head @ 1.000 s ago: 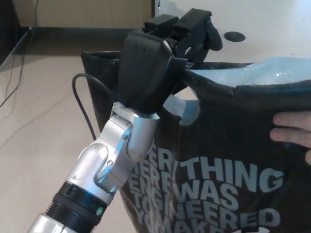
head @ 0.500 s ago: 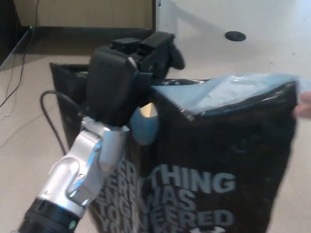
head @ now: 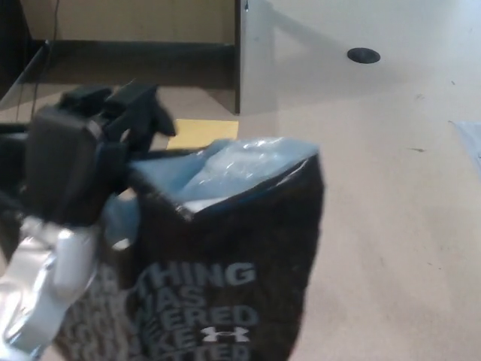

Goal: A person is holding a plastic bag and the robot extends its left hand to grab the bag by hooking its thumb into the holes at the top and brings its hand down by its side. Then it extends its arm again to hand the plastic bag back to the person.

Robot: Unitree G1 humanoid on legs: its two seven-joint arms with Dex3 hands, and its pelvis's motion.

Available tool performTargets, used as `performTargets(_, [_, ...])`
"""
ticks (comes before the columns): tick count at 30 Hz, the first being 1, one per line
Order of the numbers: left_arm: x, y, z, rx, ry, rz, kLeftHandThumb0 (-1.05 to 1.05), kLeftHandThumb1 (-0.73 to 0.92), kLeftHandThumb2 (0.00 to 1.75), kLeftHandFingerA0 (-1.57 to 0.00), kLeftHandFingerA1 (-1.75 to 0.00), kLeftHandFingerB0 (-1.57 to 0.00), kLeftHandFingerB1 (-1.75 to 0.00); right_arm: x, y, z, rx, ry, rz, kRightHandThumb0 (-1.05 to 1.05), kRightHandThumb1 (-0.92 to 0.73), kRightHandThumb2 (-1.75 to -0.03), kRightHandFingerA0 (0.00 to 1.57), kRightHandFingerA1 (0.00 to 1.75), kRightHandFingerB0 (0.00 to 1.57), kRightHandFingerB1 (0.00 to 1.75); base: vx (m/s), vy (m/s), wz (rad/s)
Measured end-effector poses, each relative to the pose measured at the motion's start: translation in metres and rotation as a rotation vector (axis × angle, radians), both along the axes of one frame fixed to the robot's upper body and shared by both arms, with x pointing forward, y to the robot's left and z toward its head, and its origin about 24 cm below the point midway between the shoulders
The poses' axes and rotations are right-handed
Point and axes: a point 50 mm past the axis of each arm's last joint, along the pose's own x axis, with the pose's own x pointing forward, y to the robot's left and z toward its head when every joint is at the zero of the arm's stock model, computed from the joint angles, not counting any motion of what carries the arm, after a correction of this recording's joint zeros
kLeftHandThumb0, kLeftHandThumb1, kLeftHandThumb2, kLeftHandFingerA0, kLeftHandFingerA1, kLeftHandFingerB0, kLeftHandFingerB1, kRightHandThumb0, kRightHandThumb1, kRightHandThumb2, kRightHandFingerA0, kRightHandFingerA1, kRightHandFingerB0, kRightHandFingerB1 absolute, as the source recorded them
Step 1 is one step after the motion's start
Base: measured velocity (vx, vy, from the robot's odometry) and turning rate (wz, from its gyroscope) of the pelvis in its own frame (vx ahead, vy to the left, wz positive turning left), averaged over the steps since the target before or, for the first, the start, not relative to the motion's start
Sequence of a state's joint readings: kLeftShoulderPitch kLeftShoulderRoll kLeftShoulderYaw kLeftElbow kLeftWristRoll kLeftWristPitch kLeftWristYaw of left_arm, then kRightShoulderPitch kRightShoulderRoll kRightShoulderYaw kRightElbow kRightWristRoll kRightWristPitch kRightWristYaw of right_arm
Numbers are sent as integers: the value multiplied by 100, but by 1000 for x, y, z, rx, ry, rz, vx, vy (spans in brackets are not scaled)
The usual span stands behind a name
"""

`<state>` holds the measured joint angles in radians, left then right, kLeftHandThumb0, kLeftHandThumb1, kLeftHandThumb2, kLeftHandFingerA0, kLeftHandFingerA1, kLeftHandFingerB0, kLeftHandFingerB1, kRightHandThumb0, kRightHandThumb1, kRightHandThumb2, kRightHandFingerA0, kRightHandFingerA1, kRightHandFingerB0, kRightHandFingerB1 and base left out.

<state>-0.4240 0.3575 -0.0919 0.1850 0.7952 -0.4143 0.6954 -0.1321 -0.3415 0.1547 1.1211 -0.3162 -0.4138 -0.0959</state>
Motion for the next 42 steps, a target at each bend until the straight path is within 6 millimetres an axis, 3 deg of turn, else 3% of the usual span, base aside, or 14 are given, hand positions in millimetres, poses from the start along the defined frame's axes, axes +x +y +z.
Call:
performTargets(3, [-12,16,-18,11,45,23,-5,51,106,-129,-146,-89,-122,0,0,0,-1,0,1,-30,-67,-60,78,67,64,43,0,0,0])
performTargets(4, [-15,21,-24,16,58,31,-3,57,99,-95,-172,-78,-143,1,0,0,-1,-1,2,-30,-67,-60,77,68,65,43,0,0,0])
performTargets(7, [-30,40,-49,21,142,74,1,62,98,-94,-171,-79,-139,1,0,0,-1,0,2,-30,-67,-61,77,66,64,43,0,0,0])
performTargets(8, [-33,45,-56,20,166,88,9,49,103,-126,-139,-98,-119,1,0,0,0,0,1,-29,-68,-61,76,66,62,43,0,0,0])
performTargets(18, [-59,97,-112,-23,344,251,14,48,99,-122,-135,-101,-120,0,1,-1,0,3,1,-30,-68,-60,76,70,64,43,0,0,0])
performTargets(25, [-85,117,-146,-47,444,359,-1,49,92,-125,-138,-98,-120,0,3,-2,2,8,6,-29,-67,-60,78,72,63,43,0,0,0])
performTargets(29, [-102,120,-163,-42,488,391,9,47,97,-124,-135,-103,-121,0,5,-3,4,10,10,-29,-67,-60,77,72,64,43,0,0,0])
performTargets(30, [-106,121,-166,-41,496,397,6,56,80,-95,-170,-81,-143,0,5,-3,5,9,11,-29,-67,-60,74,66,63,43,0,0,0])
performTargets(34, [-122,121,-179,-29,533,413,2,60,60,-95,-167,-86,-127,0,5,-3,7,7,10,-29,-68,-61,74,60,62,43,0,0,0])
performTargets(35, [-128,121,-184,-23,550,416,-2,57,59,-95,-165,-90,-100,0,5,-3,7,7,9,-28,-67,-60,75,65,63,43,0,0,0])
performTargets(38, [-138,121,-193,-14,583,420,-7,58,58,-91,-163,-93,-80,1,5,-2,8,5,7,-29,-67,-60,75,69,63,43,0,0,0])
performTargets(39, [-140,121,-194,-11,588,423,-4,59,57,-90,-163,-92,-101,2,5,-2,8,3,8,-29,-68,-60,76,72,64,43,0,0,0])
performTargets(41, [-145,124,-199,-2,608,439,-1,60,58,-91,-164,-88,-108,4,5,-1,7,-3,9,-30,-68,-60,76,73,64,43,0,0,0])
performTargets(42, [-148,125,-203,4,623,449,-4,56,59,-96,-160,-95,-89,4,5,-1,6,-2,10,-30,-68,-61,75,70,64,43,0,0,0])
